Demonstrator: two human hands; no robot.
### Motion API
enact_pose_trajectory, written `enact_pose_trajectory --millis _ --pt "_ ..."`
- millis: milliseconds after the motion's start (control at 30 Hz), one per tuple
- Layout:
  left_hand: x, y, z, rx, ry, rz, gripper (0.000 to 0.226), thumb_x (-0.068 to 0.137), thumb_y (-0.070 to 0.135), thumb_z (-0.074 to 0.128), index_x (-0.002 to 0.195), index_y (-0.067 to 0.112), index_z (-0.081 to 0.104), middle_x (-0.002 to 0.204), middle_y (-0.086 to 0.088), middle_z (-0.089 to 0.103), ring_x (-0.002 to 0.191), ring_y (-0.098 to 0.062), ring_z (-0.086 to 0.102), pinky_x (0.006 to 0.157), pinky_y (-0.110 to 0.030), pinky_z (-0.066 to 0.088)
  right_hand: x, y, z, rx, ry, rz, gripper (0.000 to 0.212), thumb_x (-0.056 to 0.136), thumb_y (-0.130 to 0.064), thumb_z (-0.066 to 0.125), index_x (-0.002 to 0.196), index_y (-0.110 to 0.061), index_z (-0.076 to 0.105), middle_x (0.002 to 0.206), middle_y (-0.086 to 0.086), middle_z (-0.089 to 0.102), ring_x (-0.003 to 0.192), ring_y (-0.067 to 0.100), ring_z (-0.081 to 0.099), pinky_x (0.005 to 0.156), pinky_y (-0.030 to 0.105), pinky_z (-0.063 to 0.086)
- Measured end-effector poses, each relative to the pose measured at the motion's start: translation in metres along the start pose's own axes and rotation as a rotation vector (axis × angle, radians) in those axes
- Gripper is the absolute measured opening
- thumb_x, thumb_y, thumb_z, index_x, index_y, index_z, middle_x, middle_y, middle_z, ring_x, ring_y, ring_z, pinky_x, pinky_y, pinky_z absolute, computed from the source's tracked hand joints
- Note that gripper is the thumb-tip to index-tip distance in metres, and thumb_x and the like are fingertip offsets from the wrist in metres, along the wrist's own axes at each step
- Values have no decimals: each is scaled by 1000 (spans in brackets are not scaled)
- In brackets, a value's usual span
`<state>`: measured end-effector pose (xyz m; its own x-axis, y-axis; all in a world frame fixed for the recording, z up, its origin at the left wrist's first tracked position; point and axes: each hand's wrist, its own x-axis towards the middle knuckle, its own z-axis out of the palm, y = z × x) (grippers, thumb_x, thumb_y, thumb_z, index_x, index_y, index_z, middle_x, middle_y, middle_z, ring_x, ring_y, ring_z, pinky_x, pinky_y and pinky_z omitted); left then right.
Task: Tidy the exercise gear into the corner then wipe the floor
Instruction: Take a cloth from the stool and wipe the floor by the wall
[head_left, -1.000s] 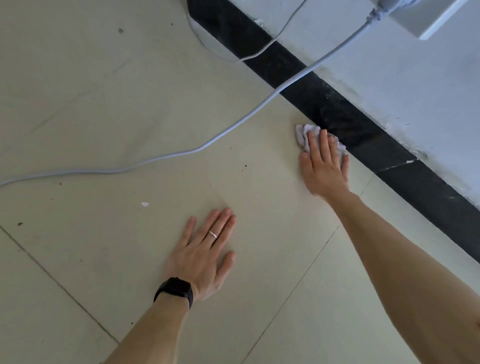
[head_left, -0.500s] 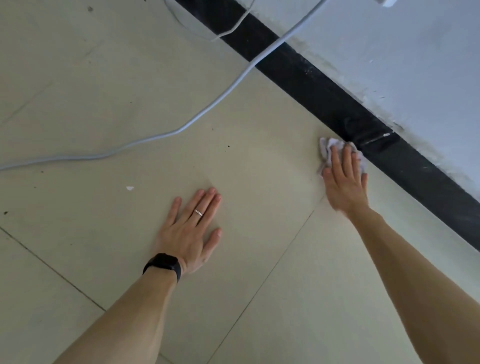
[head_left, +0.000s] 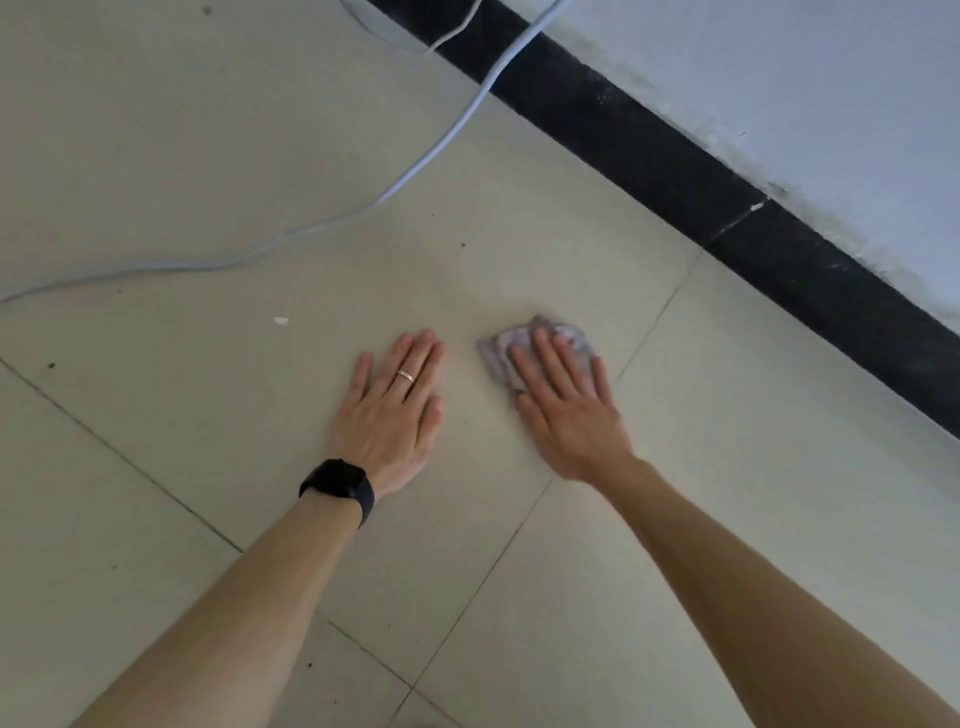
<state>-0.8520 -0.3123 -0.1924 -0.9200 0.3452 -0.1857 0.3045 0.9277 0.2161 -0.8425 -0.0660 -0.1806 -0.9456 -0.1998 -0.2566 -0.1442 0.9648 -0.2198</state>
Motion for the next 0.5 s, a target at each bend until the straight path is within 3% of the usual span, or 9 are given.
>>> enact_pose_trajectory --millis 100,200,333,500 --pt "-52 5 8 -92 22 -83 64 100 41 25 159 19 10 166 5 2 153 -15 2 122 -51 7 32 12 -10 110 38 388 56 103 -51 11 155 -42 -9 165 -6 -16 150 12 -19 122 52 -6" --pt "-114 -10 14 -122 48 -146 63 100 40 30 158 21 14 166 5 7 153 -14 6 122 -53 10 46 -19 -6 183 35 475 58 103 -50 15 156 -41 -7 165 -5 -17 150 13 -19 119 51 -13" --pt "-165 -40 1 -211 116 -473 63 98 36 36 157 19 22 165 1 15 152 -18 12 121 -52 13 32 -77 13 127 47 262 57 104 -47 17 157 -40 -3 166 -4 -12 151 13 -16 121 53 -9" --pt "-201 -63 -18 -259 152 -748 60 102 32 39 157 22 18 166 0 8 152 -21 5 122 -50 5 -44 -167 54 -12 -19 -242 55 105 -46 17 158 -37 3 166 -6 -6 152 14 -13 122 54 1"
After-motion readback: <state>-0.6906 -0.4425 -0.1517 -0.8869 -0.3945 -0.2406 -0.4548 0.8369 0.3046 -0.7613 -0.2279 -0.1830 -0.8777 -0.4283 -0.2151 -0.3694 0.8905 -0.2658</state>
